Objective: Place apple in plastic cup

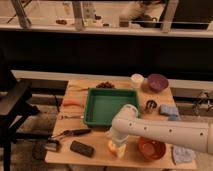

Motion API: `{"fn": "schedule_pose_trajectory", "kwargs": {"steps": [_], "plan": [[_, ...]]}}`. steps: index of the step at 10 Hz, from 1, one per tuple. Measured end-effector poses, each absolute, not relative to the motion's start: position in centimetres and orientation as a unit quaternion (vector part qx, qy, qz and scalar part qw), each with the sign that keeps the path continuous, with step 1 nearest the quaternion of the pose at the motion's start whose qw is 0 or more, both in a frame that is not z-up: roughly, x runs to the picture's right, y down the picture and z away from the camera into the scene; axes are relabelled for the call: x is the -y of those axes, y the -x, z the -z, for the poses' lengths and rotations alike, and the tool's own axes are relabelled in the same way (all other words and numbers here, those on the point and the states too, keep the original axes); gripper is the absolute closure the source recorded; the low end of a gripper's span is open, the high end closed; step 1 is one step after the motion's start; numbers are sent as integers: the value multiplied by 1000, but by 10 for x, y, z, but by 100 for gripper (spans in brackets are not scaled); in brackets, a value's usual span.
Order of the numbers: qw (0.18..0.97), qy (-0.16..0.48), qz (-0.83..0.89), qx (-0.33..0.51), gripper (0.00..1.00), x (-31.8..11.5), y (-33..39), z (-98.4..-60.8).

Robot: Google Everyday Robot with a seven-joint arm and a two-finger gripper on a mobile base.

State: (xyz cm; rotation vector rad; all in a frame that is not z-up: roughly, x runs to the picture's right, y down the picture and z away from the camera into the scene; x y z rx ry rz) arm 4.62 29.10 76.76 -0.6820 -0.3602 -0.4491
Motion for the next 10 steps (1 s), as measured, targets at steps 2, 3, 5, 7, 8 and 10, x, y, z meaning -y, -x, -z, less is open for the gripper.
{"fn": "schedule_pose_trajectory", "kwargs": {"steps": [2,3,5,7,8,10], "plan": [[904,325,214,176,35,-287,-49,-764],[904,325,213,177,45,-286,-49,-763],[903,327,213,181,63,-287,-47,-763],[902,328,212,184,84,-288,-45,-764],[901,330,212,185,93,-289,-44,-765],[899,336,208,189,100,-290,-45,-765]]}}
